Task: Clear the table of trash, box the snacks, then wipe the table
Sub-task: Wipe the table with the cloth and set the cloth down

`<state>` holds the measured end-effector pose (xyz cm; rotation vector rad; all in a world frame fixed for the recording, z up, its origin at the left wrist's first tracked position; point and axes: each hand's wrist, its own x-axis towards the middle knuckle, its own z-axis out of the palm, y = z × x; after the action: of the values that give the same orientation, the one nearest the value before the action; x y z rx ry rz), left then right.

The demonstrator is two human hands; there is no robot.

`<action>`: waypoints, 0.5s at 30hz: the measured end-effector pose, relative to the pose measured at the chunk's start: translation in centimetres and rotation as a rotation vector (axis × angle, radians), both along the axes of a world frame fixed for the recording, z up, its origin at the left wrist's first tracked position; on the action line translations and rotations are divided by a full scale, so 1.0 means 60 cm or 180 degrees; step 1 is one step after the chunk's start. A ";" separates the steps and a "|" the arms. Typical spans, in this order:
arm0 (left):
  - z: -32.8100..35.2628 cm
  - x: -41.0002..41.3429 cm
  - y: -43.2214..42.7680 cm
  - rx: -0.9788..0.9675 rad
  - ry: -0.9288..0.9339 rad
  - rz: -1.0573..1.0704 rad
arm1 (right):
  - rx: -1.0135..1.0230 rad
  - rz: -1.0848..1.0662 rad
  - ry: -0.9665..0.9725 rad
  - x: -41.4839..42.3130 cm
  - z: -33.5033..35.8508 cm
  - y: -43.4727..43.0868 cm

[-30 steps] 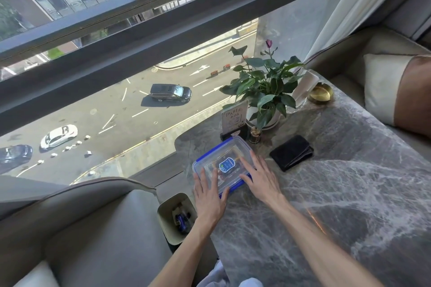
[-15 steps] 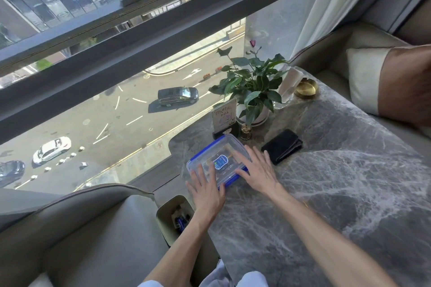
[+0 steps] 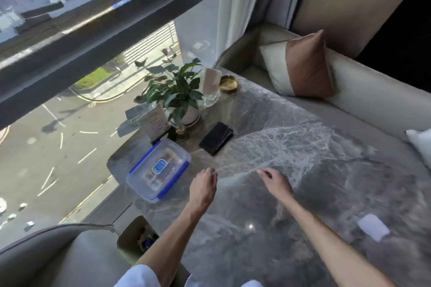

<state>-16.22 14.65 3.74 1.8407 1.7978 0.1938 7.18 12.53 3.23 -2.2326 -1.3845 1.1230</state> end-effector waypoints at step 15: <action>-0.086 0.022 0.302 -0.0922 0.0083 0.0529 | -0.0165 0.0148 0.0006 -0.095 -0.081 0.356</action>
<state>-14.90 32.77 -1.44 1.5011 1.8864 -0.0292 1.47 33.90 -1.64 -2.2451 -1.4293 1.1891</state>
